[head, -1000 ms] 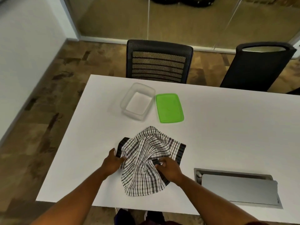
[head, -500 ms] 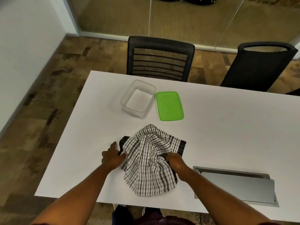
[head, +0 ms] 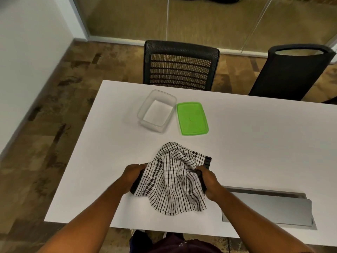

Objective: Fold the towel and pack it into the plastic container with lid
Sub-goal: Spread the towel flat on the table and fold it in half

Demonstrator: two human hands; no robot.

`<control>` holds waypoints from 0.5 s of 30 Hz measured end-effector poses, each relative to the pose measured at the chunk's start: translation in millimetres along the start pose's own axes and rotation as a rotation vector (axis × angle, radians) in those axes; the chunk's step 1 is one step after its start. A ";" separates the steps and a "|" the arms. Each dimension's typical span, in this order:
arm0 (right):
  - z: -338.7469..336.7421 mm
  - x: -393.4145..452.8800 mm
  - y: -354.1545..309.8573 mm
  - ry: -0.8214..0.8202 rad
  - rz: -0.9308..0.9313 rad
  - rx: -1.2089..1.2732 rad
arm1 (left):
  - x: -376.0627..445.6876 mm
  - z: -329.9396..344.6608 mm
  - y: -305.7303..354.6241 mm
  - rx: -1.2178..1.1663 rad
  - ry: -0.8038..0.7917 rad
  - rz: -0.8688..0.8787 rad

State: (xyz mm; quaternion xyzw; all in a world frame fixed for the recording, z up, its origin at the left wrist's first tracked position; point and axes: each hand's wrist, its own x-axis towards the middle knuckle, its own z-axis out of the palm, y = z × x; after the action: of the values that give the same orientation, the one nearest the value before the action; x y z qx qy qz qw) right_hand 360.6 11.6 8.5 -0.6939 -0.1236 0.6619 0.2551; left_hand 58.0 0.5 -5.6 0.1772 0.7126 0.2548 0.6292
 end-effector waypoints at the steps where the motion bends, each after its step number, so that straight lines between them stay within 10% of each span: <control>1: -0.8 -0.6 -1.6 -0.017 -0.005 0.032 | -3.2 -2.9 2.4 -0.057 -0.014 0.009; 15: -40.1 -5.8 -5.8 -0.356 0.025 0.443 | -25.9 -75.3 18.1 -0.512 -0.341 -0.123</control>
State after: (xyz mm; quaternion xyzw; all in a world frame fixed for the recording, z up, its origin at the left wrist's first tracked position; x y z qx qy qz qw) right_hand 400.4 5.9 16.2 -0.4954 -0.0104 0.7874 0.3667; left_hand -13.8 -10.3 31.8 0.0100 0.5188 0.3540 0.7781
